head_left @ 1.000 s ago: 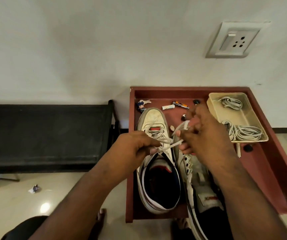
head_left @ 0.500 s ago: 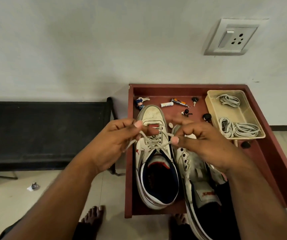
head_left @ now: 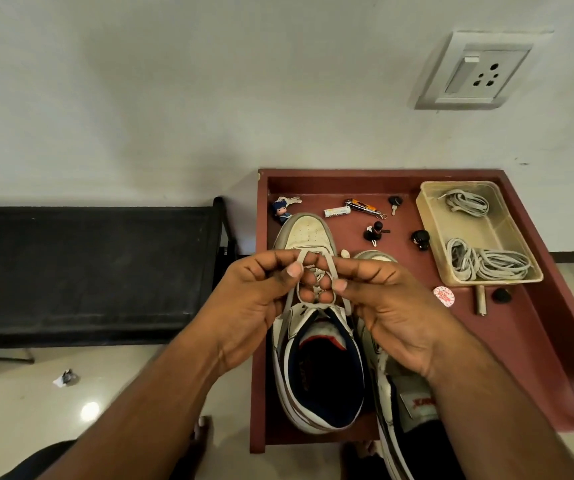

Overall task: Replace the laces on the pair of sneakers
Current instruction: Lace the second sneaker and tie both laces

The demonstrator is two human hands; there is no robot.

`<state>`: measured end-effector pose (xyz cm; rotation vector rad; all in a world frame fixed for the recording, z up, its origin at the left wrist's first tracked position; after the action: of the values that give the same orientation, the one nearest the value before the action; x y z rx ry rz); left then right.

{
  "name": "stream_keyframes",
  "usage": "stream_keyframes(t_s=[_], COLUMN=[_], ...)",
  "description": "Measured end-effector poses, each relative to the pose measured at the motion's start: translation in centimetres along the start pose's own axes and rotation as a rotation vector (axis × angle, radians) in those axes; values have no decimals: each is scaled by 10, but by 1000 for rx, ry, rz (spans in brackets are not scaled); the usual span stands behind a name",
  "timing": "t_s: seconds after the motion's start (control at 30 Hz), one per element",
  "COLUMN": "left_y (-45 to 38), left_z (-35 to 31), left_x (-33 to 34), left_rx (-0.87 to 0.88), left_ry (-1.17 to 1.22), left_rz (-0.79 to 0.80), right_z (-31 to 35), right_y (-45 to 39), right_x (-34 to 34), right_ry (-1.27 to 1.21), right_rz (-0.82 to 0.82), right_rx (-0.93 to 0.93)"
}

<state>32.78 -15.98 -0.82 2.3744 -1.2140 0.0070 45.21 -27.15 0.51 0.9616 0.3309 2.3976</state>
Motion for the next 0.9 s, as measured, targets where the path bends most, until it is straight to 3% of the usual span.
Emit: stream_keyframes(t_s=[0.17,0.43,0.6,0.7,0.9], left_y=[-3,-11,-11,-10,-6], left_z=[1,19,14,5,-3], left_x=[2,6,6,2,0], left_rx=[-27,-178,-97,-21,97], left_ry=[-57,-23,-55,-200,-365], left_rz=[-33,-249,-177,-116,-129], right_z=[-3,-13,-10,-6,-4], right_y=[-2,-8,-8,-8,-8], right_x=[-3,-12,-11,-8,-7], right_ry=[-78,-327,-230,-111,29], right_rz=[-142,-321,-245,-161,-95], right_rx=[-68,117,89,38,-58])
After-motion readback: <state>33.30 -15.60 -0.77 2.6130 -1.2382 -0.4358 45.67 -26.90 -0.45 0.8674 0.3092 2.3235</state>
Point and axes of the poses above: each hand's wrist, its own y-axis away from the middle knuckle, its own x-axis out of the palm, z = x × y, the point moved 2 cm from there along -y, towards the middle knuckle, and after that the axes turned 15 degrees about -y, right-handed, at the moved point
